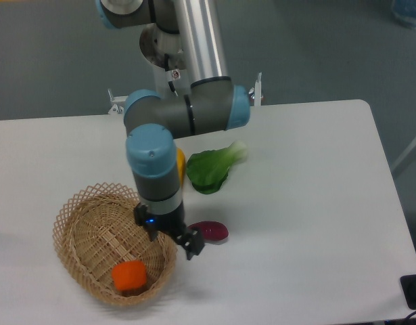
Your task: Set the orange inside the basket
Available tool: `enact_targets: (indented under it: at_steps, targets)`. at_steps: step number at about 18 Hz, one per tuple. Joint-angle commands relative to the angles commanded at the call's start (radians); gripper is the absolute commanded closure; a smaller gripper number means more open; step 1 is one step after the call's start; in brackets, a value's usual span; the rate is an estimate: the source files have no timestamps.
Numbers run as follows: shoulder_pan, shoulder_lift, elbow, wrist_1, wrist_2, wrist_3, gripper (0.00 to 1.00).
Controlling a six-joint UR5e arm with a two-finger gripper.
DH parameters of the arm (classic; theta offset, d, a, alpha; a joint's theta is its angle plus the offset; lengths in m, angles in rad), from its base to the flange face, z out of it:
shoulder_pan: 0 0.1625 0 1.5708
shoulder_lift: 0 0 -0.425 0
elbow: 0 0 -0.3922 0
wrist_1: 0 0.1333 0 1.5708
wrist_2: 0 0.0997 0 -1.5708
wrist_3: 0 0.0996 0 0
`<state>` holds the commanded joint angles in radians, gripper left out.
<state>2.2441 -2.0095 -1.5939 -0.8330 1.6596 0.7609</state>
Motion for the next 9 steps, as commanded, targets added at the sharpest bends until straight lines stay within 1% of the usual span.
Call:
enact_targets:
  at_steps: [2, 8, 9]
  targets:
    - [0.029, 0.0, 0.002, 0.0, 0.002, 0.009, 0.0]
    - [0.107, 0.014, 0.008, -0.005, -0.009, 0.106, 0.0]
    - [0.132, 0.014, 0.009, -0.003, -0.015, 0.136, 0.0]
